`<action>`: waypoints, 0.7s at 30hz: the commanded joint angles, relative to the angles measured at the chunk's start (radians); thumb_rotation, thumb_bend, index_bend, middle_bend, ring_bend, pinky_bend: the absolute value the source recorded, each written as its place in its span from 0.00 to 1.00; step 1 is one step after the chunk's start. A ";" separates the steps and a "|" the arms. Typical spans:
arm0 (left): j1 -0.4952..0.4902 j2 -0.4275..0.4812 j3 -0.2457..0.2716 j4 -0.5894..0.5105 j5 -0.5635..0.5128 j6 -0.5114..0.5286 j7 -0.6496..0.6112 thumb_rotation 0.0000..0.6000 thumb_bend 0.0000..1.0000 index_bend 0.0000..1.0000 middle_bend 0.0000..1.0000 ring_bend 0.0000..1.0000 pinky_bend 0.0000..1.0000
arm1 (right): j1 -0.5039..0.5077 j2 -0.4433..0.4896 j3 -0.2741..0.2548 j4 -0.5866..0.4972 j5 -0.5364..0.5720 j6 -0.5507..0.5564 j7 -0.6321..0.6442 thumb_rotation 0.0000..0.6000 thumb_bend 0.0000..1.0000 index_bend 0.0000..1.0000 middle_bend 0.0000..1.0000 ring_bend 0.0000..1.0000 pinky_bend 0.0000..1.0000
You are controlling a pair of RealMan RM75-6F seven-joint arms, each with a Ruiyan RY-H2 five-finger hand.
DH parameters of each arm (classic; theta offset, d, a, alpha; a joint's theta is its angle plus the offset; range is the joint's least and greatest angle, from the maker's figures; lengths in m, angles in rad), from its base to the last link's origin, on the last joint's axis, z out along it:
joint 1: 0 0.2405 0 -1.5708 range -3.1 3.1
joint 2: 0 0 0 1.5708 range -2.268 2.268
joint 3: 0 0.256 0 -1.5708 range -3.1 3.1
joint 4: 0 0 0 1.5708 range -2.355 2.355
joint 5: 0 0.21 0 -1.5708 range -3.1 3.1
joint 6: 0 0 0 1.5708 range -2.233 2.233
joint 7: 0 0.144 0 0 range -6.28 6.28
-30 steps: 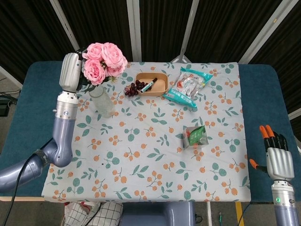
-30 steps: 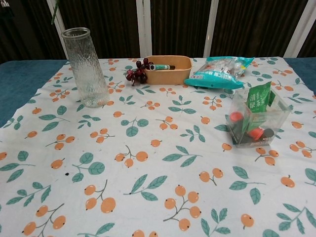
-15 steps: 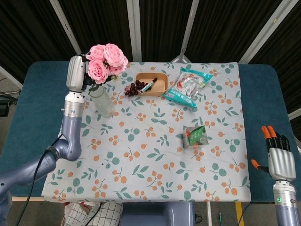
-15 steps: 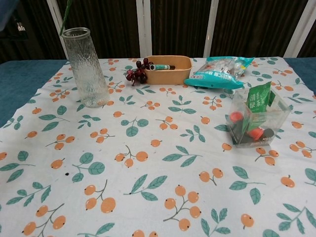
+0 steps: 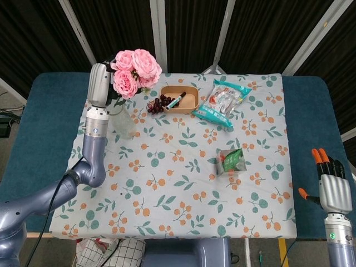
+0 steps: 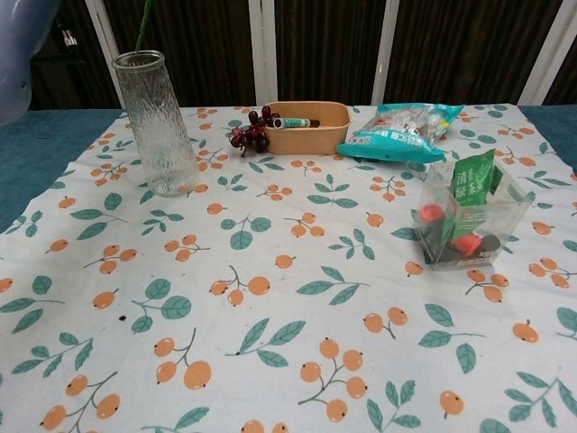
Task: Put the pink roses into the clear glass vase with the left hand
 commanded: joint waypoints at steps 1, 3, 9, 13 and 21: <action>0.002 0.009 0.005 -0.020 -0.004 0.007 0.022 1.00 0.40 0.48 0.44 0.44 0.58 | -0.001 0.002 -0.001 -0.002 -0.004 0.001 0.004 1.00 0.20 0.00 0.00 0.04 0.01; 0.007 0.009 0.010 -0.026 -0.008 0.007 0.024 1.00 0.40 0.48 0.44 0.44 0.58 | -0.002 0.004 -0.002 -0.004 -0.005 0.002 0.010 1.00 0.20 0.00 0.00 0.04 0.01; 0.024 0.007 0.033 -0.017 -0.011 0.009 0.008 1.00 0.40 0.48 0.44 0.44 0.58 | -0.005 0.009 0.000 -0.003 -0.007 0.007 0.024 1.00 0.20 0.00 0.00 0.04 0.01; 0.036 0.009 0.044 -0.008 -0.008 0.014 -0.014 1.00 0.40 0.48 0.43 0.44 0.58 | -0.007 0.009 -0.004 -0.005 -0.017 0.011 0.028 1.00 0.20 0.00 0.00 0.04 0.01; 0.045 0.003 0.058 0.029 -0.009 0.016 -0.053 1.00 0.39 0.48 0.43 0.44 0.58 | -0.007 0.009 -0.006 -0.006 -0.019 0.010 0.031 1.00 0.20 0.00 0.00 0.04 0.01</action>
